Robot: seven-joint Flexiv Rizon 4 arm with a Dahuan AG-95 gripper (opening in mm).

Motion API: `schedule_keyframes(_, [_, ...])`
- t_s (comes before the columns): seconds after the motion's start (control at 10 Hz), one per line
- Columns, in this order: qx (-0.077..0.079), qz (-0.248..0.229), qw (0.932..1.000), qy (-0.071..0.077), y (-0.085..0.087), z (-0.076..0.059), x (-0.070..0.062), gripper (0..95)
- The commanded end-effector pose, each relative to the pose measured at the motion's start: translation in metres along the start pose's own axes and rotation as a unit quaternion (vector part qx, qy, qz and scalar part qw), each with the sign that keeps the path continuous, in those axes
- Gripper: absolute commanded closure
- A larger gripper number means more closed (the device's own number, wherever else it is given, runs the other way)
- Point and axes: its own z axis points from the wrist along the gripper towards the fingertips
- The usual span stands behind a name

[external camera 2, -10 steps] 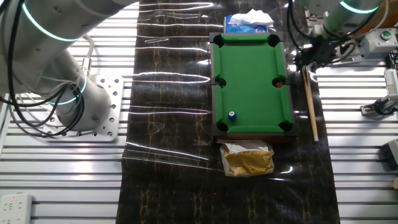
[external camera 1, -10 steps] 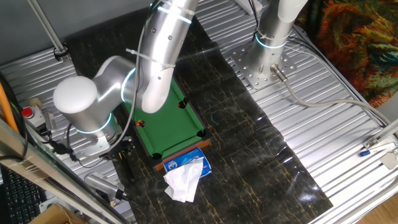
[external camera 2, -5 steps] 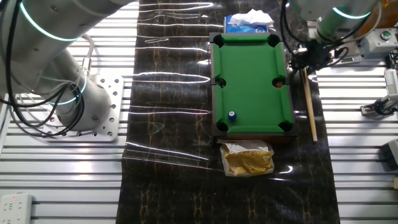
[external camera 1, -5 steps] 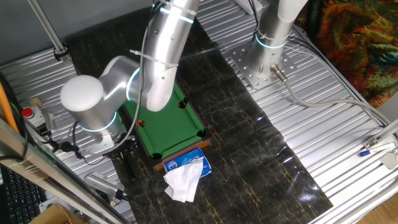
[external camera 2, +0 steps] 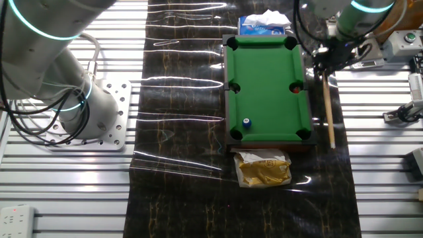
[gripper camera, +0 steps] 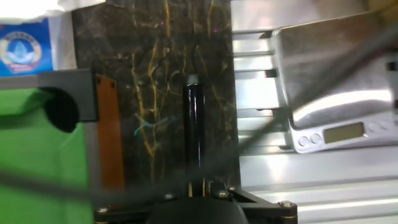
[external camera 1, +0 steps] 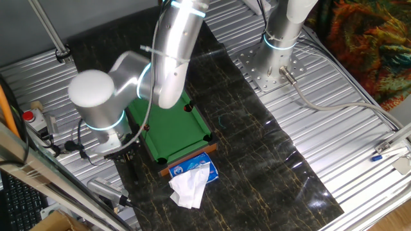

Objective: Hit the pool ball

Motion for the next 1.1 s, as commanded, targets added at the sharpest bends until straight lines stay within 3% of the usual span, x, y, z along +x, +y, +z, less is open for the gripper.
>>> schedule_keyframes(0.1, [-0.002,0.008,1.0000,0.001,-0.006,-0.029,-0.001,95.0])
schedule_keyframes(0.2, [-0.003,0.028,0.9996,-0.002,-0.007,-0.055,-0.001,95.0])
schedule_keyframes(0.5, [0.003,0.084,0.9964,-0.003,-0.006,-0.096,-0.002,95.0])
schedule_keyframes(0.7, [0.013,0.157,0.9875,-0.009,-0.003,-0.110,-0.002,95.0])
schedule_keyframes(0.9, [0.017,0.193,0.9810,-0.015,0.000,-0.118,-0.003,95.0])
schedule_keyframes(1.1, [0.026,0.243,0.9693,-0.025,0.004,-0.135,-0.005,95.0])
